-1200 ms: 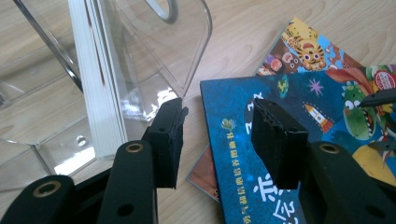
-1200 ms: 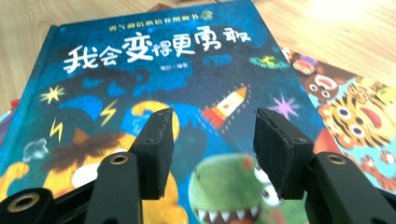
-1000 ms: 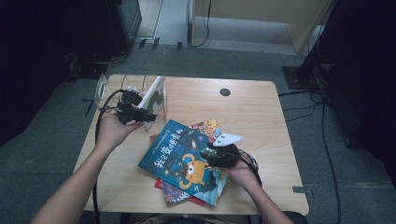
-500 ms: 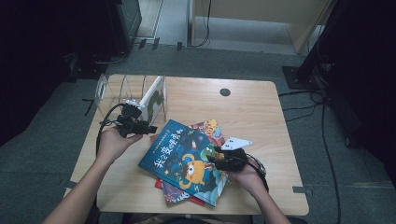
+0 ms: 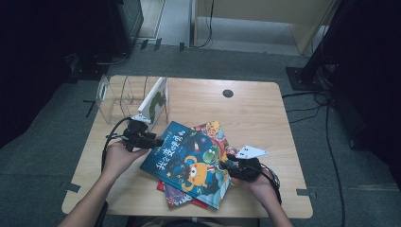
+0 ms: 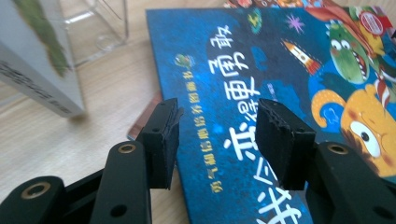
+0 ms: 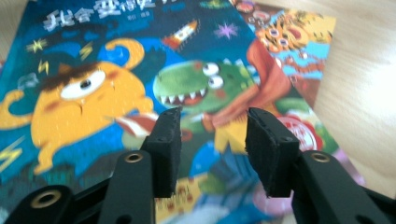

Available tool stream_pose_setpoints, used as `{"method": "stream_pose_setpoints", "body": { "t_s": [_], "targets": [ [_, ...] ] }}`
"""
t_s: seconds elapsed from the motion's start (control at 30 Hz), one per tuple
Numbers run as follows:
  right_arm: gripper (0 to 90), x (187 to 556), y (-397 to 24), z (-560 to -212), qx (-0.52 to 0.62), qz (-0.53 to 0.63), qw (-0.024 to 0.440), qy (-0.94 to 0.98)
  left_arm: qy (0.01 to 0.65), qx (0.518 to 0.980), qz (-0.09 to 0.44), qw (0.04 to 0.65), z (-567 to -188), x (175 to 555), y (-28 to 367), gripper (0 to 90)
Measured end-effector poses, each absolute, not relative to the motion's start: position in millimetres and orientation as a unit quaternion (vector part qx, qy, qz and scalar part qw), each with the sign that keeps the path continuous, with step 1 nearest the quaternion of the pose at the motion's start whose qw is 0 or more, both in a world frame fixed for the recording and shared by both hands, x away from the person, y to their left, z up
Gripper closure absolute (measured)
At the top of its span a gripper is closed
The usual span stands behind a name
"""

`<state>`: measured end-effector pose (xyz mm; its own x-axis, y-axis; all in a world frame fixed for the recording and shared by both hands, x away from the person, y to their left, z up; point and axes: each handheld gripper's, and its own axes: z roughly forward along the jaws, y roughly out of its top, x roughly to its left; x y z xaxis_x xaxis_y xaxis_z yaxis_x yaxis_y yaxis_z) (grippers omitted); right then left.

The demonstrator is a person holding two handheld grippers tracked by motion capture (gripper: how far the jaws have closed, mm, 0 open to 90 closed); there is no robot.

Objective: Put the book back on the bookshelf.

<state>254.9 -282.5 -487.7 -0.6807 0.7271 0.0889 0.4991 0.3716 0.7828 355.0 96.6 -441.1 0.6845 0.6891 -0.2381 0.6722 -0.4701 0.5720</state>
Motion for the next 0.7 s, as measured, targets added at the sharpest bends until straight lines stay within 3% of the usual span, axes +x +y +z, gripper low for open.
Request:
{"method": "stream_pose_setpoints", "body": {
  "t_s": [0.27, 0.47, 0.7],
  "targets": [
    [67.0, 239, -298, -492, 0.386, 0.405, 0.140, 0.817, 0.390, 0.864, 0.006, 0.320, -451, 353, 92, 48.7],
    [80.3, 231, -308, -496, 0.376, 0.408, 0.159, 0.817, 0.385, 0.867, 0.017, 0.316, -451, 351, 93, 47.4],
    [86.1, 231, -314, -497, 0.379, 0.407, 0.152, 0.817, 0.397, 0.854, 0.010, 0.336, -455, 350, 99, 48.2]
  ]
}}
